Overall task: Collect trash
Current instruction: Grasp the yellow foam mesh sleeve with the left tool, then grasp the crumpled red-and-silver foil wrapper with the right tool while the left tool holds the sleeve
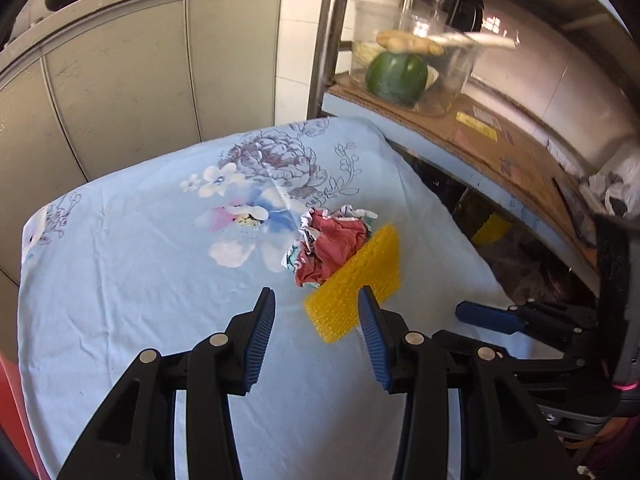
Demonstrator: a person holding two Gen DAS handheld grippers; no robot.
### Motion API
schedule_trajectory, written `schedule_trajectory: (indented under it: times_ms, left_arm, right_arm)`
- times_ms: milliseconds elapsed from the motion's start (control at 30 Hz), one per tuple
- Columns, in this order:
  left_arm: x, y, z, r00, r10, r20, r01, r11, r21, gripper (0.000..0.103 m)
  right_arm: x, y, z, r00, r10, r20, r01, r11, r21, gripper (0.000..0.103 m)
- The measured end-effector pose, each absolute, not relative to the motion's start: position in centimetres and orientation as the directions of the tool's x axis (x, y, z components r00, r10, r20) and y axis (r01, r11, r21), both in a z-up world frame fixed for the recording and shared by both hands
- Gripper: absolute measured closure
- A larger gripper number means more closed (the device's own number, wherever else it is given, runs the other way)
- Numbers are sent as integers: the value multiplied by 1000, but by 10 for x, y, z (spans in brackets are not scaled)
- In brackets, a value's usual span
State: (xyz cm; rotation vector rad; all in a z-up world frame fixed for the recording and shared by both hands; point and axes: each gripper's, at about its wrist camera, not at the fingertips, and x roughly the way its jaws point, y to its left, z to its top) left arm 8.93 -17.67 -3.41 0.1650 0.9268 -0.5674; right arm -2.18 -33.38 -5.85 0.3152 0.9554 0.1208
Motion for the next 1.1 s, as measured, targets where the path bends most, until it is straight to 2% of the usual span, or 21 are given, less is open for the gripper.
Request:
schedule_trajectory:
  times_ms: [333, 433, 533, 633, 900, 1100]
  left_arm:
    - [95, -177, -56, 407, -436, -803, 505, 840, -200, 61]
    - [96, -174, -59, 387, -458, -801, 491, 837, -241, 72]
    - [96, -172, -60, 386, -464, -798, 479, 840, -257, 90]
    - [94, -168, -60, 380, -481, -790, 474, 835, -280, 97]
    - [78, -136, -39, 415, -504, -758, 453, 837, -308, 98]
    - [62, -88, -26, 515, -429, -742, 353, 895, -272, 98]
  right_arm:
    - [-23, -335, -64, 566, 248, -786, 40, 944, 327, 62]
    - [-22, -335, -63, 567, 247, -786, 39, 945, 326, 62]
    - [-22, -335, -63, 568, 245, -785, 36, 946, 322, 62]
    - [-22, -334, -64, 565, 244, -788, 39, 946, 321, 62]
    - [-16, -331, -57, 579, 244, -778, 30, 947, 319, 62]
    - [-3, -324, -48, 598, 253, -760, 6, 947, 320, 62]
